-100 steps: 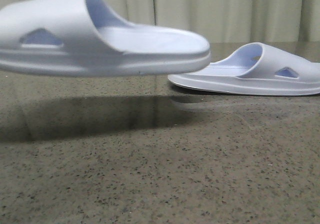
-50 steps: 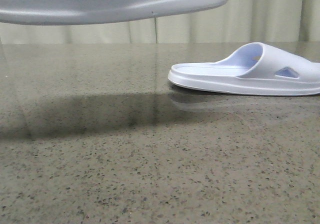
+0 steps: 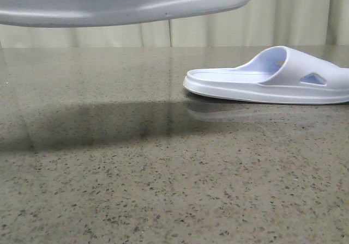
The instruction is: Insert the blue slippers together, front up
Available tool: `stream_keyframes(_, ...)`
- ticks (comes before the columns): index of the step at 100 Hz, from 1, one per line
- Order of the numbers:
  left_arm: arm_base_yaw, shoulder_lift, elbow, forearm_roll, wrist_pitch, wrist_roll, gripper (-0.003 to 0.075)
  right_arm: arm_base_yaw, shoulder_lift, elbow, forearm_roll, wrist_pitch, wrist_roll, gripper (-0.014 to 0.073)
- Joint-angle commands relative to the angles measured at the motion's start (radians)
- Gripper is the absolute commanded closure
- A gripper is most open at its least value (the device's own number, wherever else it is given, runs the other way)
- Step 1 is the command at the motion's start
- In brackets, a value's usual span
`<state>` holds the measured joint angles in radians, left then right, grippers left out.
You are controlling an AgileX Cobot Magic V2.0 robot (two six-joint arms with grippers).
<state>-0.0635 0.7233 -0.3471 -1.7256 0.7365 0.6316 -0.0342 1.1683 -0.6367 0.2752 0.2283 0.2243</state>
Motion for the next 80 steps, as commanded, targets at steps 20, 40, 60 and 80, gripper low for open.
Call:
stream_keyframes(20, 0.001, -0.004, -0.036, -0.064, 0.037, 0.002, 0.0704, -0.007, 0.054, -0.034, 0.043, -0.114, 0.001, 0.0211)
stream_keyframes(40, 0.001, -0.004, -0.036, -0.060, 0.027, 0.002, 0.0704, -0.007, 0.082, -0.034, 0.049, -0.138, 0.001, 0.0212)
stream_keyframes(60, 0.001, -0.004, -0.036, -0.056, 0.024, 0.002, 0.0704, -0.007, 0.114, -0.034, 0.097, -0.142, 0.001, 0.0212)
stream_keyframes(80, 0.001, -0.004, -0.036, -0.048, 0.022, 0.002, 0.0704, 0.027, 0.135, -0.034, 0.118, -0.167, 0.001, 0.0214)
